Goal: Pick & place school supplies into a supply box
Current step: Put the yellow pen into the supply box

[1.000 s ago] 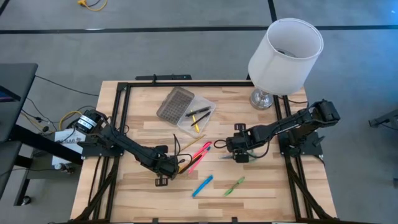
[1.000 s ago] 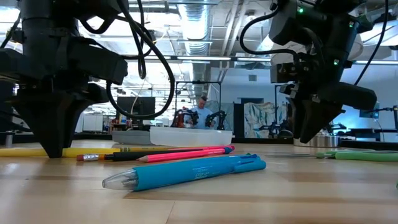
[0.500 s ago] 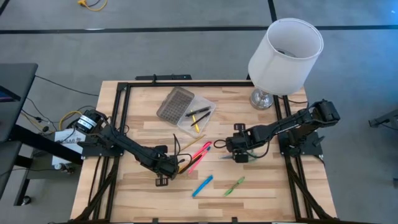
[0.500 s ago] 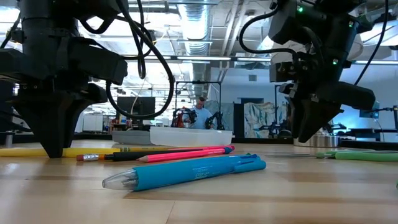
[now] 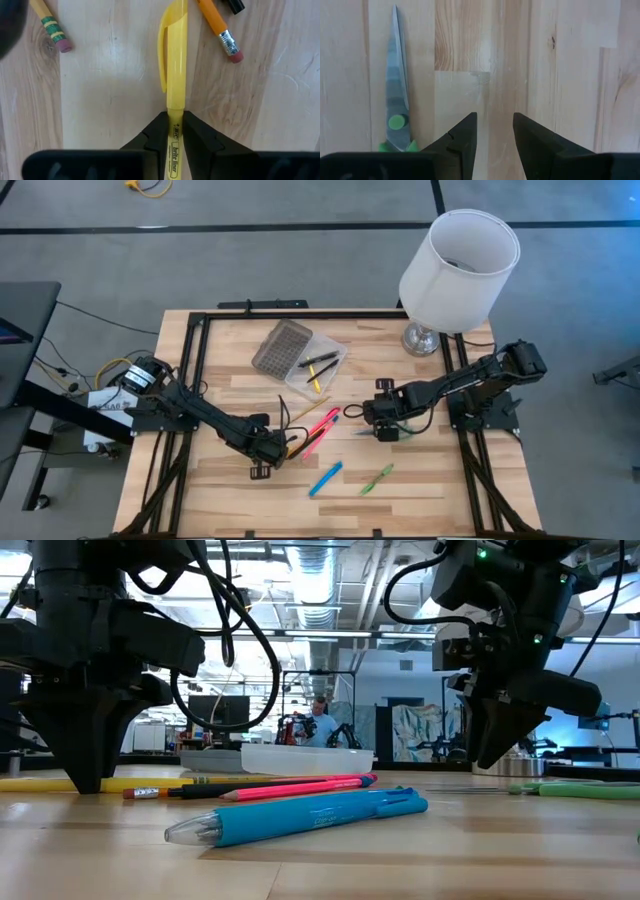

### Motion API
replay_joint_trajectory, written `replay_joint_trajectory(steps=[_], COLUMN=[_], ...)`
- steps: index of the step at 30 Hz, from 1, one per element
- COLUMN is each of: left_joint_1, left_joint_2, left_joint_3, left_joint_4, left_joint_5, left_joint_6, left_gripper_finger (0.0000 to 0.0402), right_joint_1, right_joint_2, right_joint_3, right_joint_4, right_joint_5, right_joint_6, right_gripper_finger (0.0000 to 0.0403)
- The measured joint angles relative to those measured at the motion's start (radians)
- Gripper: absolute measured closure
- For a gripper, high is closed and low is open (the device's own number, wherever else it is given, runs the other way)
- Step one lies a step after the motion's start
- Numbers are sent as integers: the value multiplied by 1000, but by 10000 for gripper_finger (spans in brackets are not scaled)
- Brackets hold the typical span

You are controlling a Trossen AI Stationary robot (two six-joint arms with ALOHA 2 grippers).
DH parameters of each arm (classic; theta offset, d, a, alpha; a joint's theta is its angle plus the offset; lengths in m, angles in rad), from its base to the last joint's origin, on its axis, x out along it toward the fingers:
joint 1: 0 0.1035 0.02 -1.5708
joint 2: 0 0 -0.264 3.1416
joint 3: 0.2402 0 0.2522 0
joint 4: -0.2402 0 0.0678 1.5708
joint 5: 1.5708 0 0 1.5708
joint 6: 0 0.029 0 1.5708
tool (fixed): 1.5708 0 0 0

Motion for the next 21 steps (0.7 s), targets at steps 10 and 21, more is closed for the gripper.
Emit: replay_joint_trajectory(steps=[10, 21], left_joint_1=[0, 2], left_joint_2=[0, 8], left_joint_3=[8, 124], left_joint_4=[-9, -186], left_joint_5=[-2, -77], left_joint_6=[0, 54], left_gripper_finger=[361, 366], right_joint_1=[0, 1], right_joint_2=[0, 0], right_joint_3=[0, 0], right_joint_4=[0, 5], right_joint_5=[3, 3], right_joint_6=[2, 3], right_gripper_finger=[282, 282])
